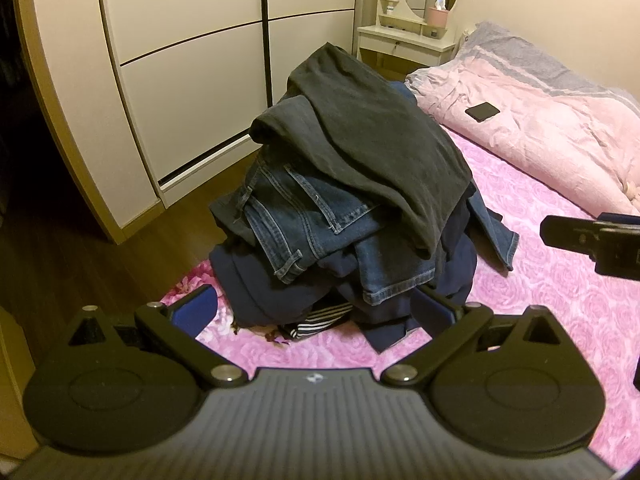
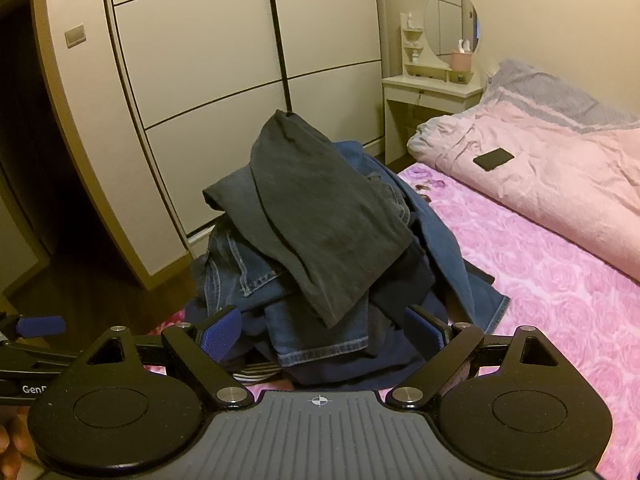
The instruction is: Fold clothes
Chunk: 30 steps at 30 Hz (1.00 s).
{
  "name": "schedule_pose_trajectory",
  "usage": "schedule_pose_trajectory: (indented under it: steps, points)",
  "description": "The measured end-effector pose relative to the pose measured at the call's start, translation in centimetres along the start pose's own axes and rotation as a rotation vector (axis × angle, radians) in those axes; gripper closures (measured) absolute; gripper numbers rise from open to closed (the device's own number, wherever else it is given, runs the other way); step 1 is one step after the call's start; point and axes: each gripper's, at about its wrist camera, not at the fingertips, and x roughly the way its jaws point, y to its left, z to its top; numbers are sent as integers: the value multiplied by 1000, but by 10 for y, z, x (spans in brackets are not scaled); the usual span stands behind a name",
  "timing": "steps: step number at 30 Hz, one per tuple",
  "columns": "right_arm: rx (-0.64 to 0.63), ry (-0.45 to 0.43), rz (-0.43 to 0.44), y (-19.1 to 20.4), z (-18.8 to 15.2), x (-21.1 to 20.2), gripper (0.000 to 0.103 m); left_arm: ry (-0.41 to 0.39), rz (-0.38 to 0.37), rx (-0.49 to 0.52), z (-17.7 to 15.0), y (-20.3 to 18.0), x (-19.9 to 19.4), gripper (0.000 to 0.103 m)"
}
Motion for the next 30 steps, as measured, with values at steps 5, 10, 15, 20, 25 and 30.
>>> schedule_pose_trajectory:
  steps: [5,10,15,20,25,30]
  points:
    - [-4,-3,-4,3,5,0,13,-1,-10,-1,1,0,1,2]
    - [-14,-6,-8,4,8,0,13,0,-16,12,3,0,2,2]
    - [-13,-5,-13,5,9,2,13,-5,-10,22,3,1,2,2]
    - [-6,-3,-17,5,9,4,13,-3,-13,24,1,3,3,2]
    - [-7,0,-20,5,7,4,13,6,-19,31,1,4,6,2]
    - [7,2,-33,4,7,6,13,13,-22,36,1,6,8,2]
